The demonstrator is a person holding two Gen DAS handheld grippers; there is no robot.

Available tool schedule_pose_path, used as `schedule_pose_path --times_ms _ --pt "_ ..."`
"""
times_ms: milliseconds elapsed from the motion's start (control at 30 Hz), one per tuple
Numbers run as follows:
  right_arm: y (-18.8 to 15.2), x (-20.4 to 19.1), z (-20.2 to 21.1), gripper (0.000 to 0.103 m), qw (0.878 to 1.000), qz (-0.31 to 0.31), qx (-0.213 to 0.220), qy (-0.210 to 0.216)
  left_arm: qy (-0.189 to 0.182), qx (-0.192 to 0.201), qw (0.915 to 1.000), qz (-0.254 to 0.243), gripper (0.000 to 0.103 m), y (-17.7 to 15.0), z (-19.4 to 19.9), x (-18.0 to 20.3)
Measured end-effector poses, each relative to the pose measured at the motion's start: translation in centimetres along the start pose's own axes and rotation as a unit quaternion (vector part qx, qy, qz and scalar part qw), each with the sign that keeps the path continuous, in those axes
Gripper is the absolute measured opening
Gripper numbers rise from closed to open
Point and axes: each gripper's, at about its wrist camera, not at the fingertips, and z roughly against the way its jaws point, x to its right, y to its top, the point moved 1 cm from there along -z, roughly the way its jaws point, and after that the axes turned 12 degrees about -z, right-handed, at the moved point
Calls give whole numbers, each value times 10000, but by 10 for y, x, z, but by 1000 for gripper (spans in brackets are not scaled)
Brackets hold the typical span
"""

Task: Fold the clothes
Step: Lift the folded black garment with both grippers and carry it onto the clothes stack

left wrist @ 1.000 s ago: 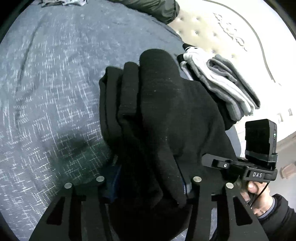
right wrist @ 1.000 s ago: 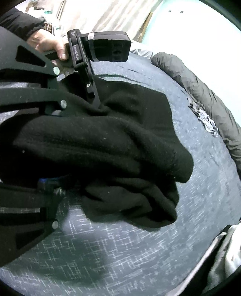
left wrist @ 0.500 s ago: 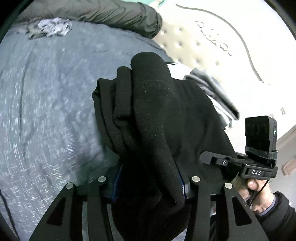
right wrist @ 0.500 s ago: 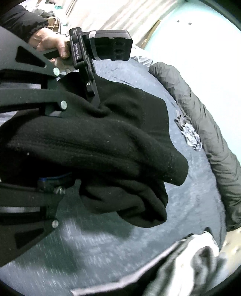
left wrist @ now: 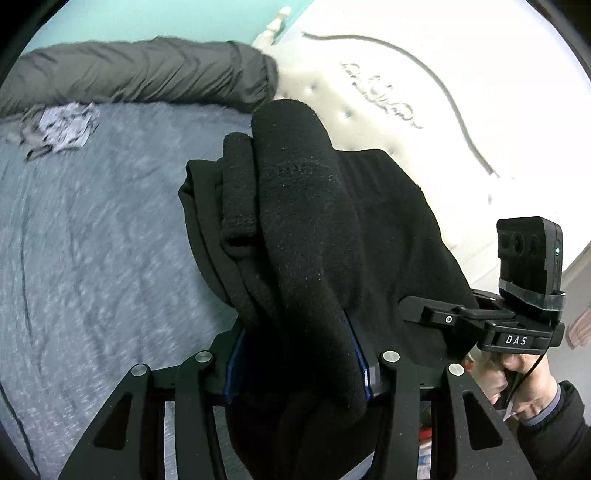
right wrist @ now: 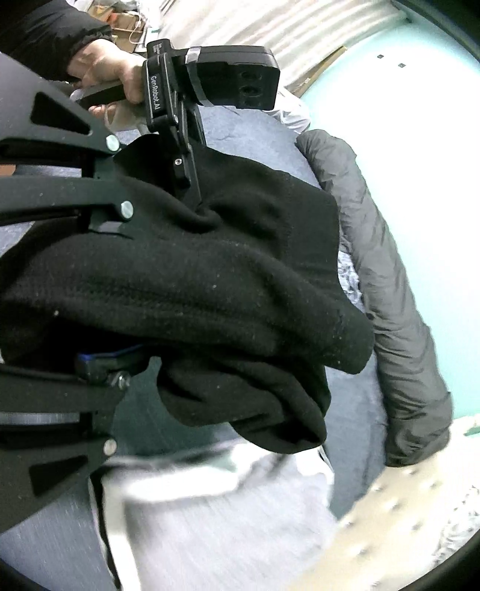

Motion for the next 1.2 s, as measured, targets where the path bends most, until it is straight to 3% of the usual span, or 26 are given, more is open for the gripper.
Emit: schedule_pose_path --times_ms 300,567,800,1000,1167,1200 --pt "60 50 74 41 9997 67 185 -147 21 202 9997 -151 51 75 -43 64" --pt "100 113 105 41 9984 307 65 -466 -197 302 9993 136 51 101 -117 94" --pt "120 165 110 41 9969 478 -175 -604 -375 192 9981 443 51 98 -177 105" --pt "119 205 83 42 9950 586 -493 -639 -313 48 9976 609 51 84 -211 101" --pt "117 228 69 52 9975 420 -412 -400 -387 122 9958 817 53 78 -218 93" --pt "116 232 70 57 9983 342 -338 -344 -426 122 9954 850 53 78 -216 93"
